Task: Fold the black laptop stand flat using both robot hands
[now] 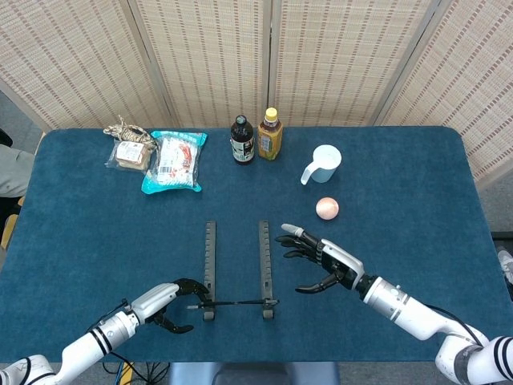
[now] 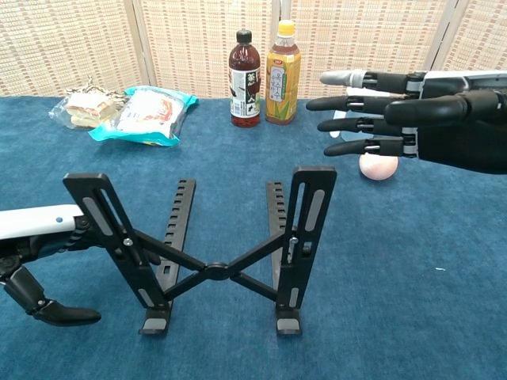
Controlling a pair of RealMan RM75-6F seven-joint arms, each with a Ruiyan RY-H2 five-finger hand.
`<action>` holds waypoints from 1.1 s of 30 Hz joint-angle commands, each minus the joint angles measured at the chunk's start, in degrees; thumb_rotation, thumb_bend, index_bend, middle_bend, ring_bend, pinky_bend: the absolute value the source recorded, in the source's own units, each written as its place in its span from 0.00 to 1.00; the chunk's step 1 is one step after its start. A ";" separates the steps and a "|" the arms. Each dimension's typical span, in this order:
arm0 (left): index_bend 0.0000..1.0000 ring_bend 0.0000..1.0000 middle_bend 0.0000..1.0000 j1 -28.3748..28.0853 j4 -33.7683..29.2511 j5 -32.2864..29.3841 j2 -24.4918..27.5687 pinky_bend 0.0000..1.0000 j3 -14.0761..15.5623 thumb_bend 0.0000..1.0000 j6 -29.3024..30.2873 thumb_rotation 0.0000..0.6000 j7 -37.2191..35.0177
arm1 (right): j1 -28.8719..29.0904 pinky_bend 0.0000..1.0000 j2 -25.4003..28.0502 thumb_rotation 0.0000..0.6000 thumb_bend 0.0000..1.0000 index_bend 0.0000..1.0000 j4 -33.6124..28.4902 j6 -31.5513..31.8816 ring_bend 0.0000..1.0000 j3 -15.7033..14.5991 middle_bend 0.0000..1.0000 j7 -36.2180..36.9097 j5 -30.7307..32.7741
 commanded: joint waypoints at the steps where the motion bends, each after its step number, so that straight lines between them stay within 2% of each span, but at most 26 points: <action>1: 0.31 0.11 0.20 0.14 0.13 -0.38 0.26 0.06 -0.40 0.22 0.78 1.00 0.22 | -0.02 0.17 0.12 1.00 0.00 0.00 0.40 -0.08 0.10 -0.02 0.14 -2.49 -0.32; 8: 0.30 0.11 0.20 1.98 0.00 -2.76 2.42 0.06 -2.82 0.22 5.68 1.00 2.76 | 0.96 0.17 4.22 1.00 0.00 0.00 -1.73 -3.36 0.06 0.32 0.11 -20.81 -0.18; 13: 0.29 0.11 0.20 3.85 0.10 -5.73 3.76 0.06 -4.83 0.22 8.83 1.00 7.12 | 3.80 0.16 7.83 1.00 0.00 0.00 -5.06 -10.02 0.02 0.26 0.10 -26.77 1.30; 17: 0.29 0.11 0.20 5.32 -0.29 -7.48 4.81 0.06 -5.89 0.22 10.87 1.00 9.27 | 5.91 0.14 8.55 1.00 0.00 0.00 -6.39 -14.30 0.00 0.40 0.10 -29.12 1.75; 22: 0.29 0.11 0.19 6.89 -0.71 -8.61 6.09 0.06 -6.74 0.22 12.98 1.00 11.92 | 7.31 0.13 8.20 1.00 0.00 0.00 -6.93 -16.56 0.00 1.29 0.10 -30.63 2.72; 33: 0.29 0.11 0.19 10.20 -1.08 -10.22 6.63 0.06 -8.89 0.22 17.88 1.00 18.21 | 11.19 0.13 4.93 1.00 0.00 0.00 -7.99 -22.80 0.00 3.21 0.10 -31.92 4.84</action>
